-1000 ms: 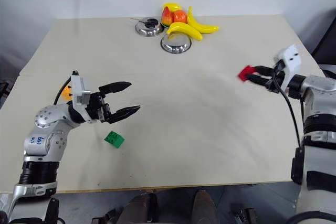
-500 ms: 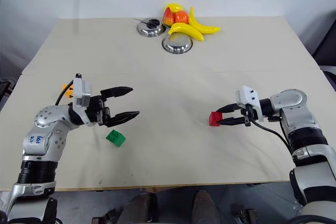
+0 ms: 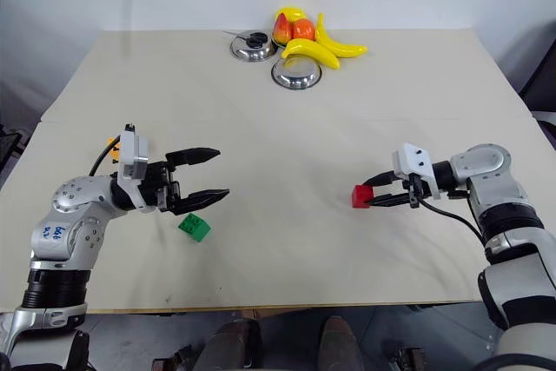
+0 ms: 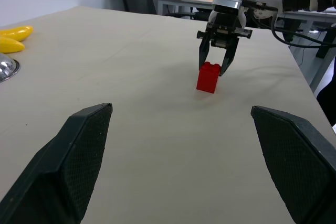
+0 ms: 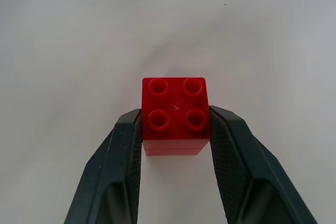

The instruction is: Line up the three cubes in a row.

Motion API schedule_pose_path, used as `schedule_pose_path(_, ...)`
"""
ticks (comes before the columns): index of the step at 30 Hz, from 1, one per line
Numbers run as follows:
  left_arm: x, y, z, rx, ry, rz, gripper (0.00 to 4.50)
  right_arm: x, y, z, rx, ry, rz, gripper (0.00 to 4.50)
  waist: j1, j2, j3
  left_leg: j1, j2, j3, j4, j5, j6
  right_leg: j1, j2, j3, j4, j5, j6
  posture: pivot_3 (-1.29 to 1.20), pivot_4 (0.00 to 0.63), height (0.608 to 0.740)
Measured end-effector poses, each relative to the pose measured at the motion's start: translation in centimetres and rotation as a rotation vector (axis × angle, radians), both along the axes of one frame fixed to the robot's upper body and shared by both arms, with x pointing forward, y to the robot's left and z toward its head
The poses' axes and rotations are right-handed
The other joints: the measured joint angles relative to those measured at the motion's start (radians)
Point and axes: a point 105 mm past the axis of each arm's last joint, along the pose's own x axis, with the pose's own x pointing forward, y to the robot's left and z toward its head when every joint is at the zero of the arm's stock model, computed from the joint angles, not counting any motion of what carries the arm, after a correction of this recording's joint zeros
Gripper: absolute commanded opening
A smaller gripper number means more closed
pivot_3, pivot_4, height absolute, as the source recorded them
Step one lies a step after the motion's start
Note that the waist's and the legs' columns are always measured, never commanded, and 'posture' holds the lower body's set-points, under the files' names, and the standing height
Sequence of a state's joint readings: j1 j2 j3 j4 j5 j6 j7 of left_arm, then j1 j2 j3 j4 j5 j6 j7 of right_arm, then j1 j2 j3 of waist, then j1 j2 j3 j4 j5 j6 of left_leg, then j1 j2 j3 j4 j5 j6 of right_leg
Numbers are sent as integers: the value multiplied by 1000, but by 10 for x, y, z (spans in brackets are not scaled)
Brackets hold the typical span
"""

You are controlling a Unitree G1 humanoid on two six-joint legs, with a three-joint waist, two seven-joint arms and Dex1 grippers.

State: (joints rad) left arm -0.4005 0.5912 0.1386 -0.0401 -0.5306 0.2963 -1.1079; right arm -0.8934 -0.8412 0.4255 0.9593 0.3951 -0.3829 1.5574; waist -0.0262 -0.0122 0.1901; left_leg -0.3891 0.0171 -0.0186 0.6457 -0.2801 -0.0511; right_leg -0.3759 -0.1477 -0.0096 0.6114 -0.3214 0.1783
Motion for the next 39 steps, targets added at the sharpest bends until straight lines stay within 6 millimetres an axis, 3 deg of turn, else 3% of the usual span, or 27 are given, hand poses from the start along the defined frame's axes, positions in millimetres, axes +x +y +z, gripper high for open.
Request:
schedule_pose_path(6, 1, 1, 2, 2, -15, -4, 4500, 1, 4, 2, 21, -12, 12, 4463, -1, 0, 0, 0, 0, 0, 0, 0, 0, 0, 0, 0, 1, 0, 0, 0, 150, 740)
schedule_pose_path(10, 5, 12, 5, -4, -19, 45, 4500, -2, -1, 26, 43, -91, 23, 4463, -1, 2, 1, 0, 0, 0, -1, 0, 0, 0, 0, 0, 1, 0, 0, 0, 150, 740)
schedule_pose_path(14, 10, 56, -1, -50, -11, 247, 4500, -14, -8, 61, 166, -195, 25, 4463, -1, 2, 1, 0, 1, 0, -1, -2, 0, 0, 0, 0, 0, 0, 0, 0, 150, 740)
schedule_pose_path(17, 9, 94, -12, -95, 7, 424, 4500, -29, -8, 61, 274, -189, 37, 4463, -2, 2, 1, 0, 1, 1, 0, -3, 1, 0, 0, 0, 0, 0, 0, 0, 150, 740)
schedule_pose_path(20, -5, 133, -33, -115, 53, 597, 4500, -43, -11, 52, 350, -131, 20, 4463, -1, 1, 1, 0, 1, 2, 1, -4, 1, 0, 0, 0, 1, 0, 0, 0, 150, 740)
schedule_pose_path(26, -57, 188, -78, -85, 223, 802, 4500, -69, 4, 50, 544, -112, 23, 4463, 2, 1, 1, 1, 2, 2, 2, -5, 0, 0, 0, 0, 0, -1, -1, 0, 150, 740)
schedule_pose_path(33, -81, 204, -83, -12, 277, 787, 4500, -92, 18, 32, 536, -84, 91, 4463, 28, 0, 1, 2, 2, 2, 3, -6, 1, 0, 0, 0, -1, -1, -2, 0, 150, 740)
schedule_pose_path(39, -86, 181, -73, 87, 250, 631, 4500, -95, 24, 31, 526, -84, 128, 4463, 23, -1, 0, 2, 3, 2, 2, -6, 1, 0, 0, 0, -1, -1, -3, 0, 150, 740)
